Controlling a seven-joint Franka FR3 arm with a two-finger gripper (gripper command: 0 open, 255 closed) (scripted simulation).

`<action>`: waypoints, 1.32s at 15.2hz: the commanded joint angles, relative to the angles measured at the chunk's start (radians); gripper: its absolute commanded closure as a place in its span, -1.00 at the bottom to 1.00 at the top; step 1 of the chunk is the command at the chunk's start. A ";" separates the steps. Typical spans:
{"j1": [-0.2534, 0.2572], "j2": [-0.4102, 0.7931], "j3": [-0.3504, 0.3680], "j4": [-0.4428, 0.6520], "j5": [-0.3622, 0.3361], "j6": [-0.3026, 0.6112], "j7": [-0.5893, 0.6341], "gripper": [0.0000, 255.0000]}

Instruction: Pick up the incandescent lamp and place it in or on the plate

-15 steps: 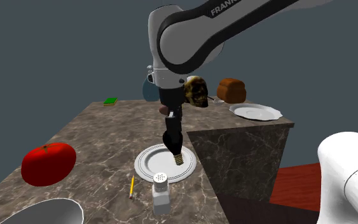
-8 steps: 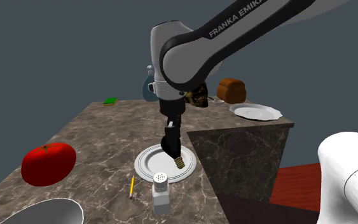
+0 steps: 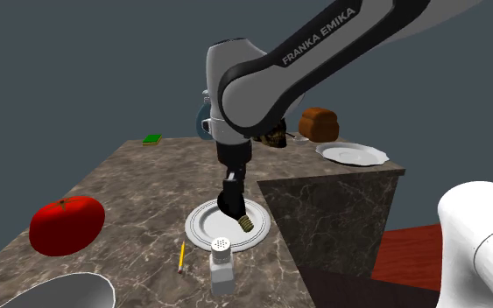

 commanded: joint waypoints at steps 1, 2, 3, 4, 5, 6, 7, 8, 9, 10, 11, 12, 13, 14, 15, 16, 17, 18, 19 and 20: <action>-0.002 0.006 0.000 -0.010 0.000 -0.044 -0.001 1.00; -0.003 0.007 0.001 -0.010 0.000 -0.044 -0.001 1.00; -0.002 0.007 0.001 -0.001 0.002 -0.053 -0.003 -1.00; -0.002 0.002 0.004 -0.008 0.001 -0.051 0.001 -1.00; -0.004 0.000 0.002 -0.015 -0.001 -0.047 0.000 -1.00; -0.003 0.000 0.002 -0.015 -0.001 -0.046 0.001 -1.00; -0.004 -0.002 0.002 -0.016 -0.002 -0.047 0.000 -1.00; -0.003 0.007 0.001 -0.011 0.000 -0.044 -0.001 -1.00; -0.001 -0.011 0.007 0.010 0.003 -0.082 -0.001 -1.00; 0.001 -0.026 0.013 0.032 0.005 -0.119 0.000 -1.00; 0.003 -0.039 0.019 0.055 0.008 -0.156 0.000 -1.00; 0.004 -0.048 0.023 0.074 0.011 -0.184 0.000 -1.00; 0.004 -0.048 0.023 0.074 0.011 -0.184 0.000 -1.00; 0.004 -0.049 0.024 0.074 0.010 -0.184 0.000 -1.00; 0.004 -0.048 0.023 0.074 0.011 -0.184 0.000 -1.00; 0.004 -0.048 0.024 0.074 0.011 -0.184 0.000 -1.00; 0.004 -0.048 0.024 0.074 0.011 -0.184 0.000 -1.00; 0.004 -0.048 0.024 0.074 0.011 -0.184 0.000 -1.00; 0.004 -0.048 0.024 0.074 0.011 -0.184 0.000 -1.00; 0.004 -0.048 0.024 0.074 0.011 -0.184 0.000 -1.00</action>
